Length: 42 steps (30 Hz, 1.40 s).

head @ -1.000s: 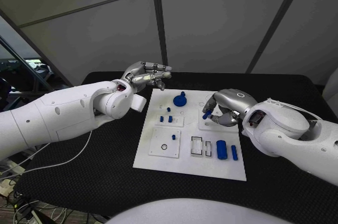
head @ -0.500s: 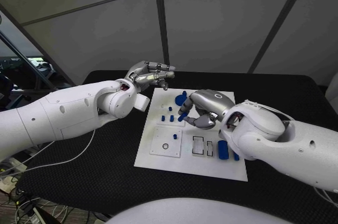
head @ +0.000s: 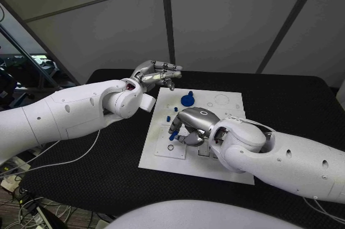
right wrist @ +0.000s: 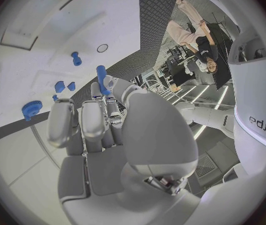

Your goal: Assemble the parts on the task board

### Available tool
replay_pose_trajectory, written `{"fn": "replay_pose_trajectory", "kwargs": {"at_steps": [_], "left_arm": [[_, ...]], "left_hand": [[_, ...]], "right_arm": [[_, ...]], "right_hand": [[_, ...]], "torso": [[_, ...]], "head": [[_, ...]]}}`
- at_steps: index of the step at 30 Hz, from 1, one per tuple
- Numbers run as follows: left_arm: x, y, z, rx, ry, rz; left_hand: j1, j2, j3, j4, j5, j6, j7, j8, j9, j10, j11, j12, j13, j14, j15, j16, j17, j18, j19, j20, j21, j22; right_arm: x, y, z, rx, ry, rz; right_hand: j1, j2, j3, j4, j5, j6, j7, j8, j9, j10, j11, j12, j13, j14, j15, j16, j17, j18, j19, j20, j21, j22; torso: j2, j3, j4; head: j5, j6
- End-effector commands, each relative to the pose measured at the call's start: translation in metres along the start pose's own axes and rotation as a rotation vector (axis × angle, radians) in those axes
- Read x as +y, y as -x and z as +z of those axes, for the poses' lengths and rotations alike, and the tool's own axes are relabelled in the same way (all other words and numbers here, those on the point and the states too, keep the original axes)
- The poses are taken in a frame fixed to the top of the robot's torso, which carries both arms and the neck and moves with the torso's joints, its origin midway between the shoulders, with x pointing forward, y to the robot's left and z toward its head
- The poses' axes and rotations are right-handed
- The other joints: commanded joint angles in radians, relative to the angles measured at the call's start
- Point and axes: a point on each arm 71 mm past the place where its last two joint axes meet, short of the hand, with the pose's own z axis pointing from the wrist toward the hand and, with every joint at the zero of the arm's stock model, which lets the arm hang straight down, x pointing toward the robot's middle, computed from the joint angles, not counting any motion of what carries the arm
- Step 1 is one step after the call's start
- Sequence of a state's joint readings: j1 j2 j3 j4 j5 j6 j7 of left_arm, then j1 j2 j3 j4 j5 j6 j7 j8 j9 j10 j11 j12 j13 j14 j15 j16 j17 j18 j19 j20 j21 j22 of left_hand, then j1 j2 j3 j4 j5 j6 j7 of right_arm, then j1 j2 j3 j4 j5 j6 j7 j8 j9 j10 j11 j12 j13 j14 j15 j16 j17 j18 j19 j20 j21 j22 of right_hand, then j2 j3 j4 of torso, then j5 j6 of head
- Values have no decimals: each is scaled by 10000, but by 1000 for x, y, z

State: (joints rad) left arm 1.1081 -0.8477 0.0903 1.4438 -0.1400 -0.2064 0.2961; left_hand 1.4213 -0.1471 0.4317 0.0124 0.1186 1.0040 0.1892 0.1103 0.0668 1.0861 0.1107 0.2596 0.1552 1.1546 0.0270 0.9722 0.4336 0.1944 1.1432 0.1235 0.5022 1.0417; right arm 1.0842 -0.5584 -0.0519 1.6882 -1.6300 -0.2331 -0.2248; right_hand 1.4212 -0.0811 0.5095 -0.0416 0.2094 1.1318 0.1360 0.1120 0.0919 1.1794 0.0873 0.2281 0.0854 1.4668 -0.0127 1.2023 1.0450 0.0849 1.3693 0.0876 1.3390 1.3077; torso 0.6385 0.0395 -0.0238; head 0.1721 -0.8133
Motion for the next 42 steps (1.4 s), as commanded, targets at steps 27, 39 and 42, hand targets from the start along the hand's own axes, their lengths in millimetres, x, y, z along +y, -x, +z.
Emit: {"fn": "replay_pose_trajectory", "kwargs": {"at_steps": [27,39,42], "left_arm": [[-1,-1,0,134,-37,-60],[-2,-1,0,141,-46,-62],[-2,-1,0,141,-47,-62]], "left_hand": [[-2,79,-77,-16,8,-77,-7,4,8,-94,19,65,16,-90,18,-43,-11,-128,-60,-8,-13,-13],[-10,83,-88,-11,8,-94,-1,3,7,-114,25,74,17,-93,21,-44,-12,-128,-61,-5,-22,-18],[-10,83,-88,-11,8,-94,-1,3,7,-114,25,74,17,-93,21,-44,-12,-128,-61,-5,-22,-18]], "right_arm": [[7,-20,7,1181,99,-892],[5,-25,9,1258,-70,-1410],[6,-26,10,1258,-8,-1502]], "right_hand": [[-102,-5,21,-14,73,69,13,69,11,317,-246,-22,16,267,-61,15,-13,-126,18,10,51,154],[-114,-12,13,-15,71,72,13,70,12,322,-245,-28,18,265,-60,11,-22,-124,10,11,45,147],[-114,-12,13,-15,71,72,13,70,12,322,-245,-28,18,265,-60,11,-22,-124,10,11,45,147]], "torso": [[-12,3,2],[-16,7,3],[-10,11,3]], "head": [[118,-160],[99,-143],[104,-136]]}}
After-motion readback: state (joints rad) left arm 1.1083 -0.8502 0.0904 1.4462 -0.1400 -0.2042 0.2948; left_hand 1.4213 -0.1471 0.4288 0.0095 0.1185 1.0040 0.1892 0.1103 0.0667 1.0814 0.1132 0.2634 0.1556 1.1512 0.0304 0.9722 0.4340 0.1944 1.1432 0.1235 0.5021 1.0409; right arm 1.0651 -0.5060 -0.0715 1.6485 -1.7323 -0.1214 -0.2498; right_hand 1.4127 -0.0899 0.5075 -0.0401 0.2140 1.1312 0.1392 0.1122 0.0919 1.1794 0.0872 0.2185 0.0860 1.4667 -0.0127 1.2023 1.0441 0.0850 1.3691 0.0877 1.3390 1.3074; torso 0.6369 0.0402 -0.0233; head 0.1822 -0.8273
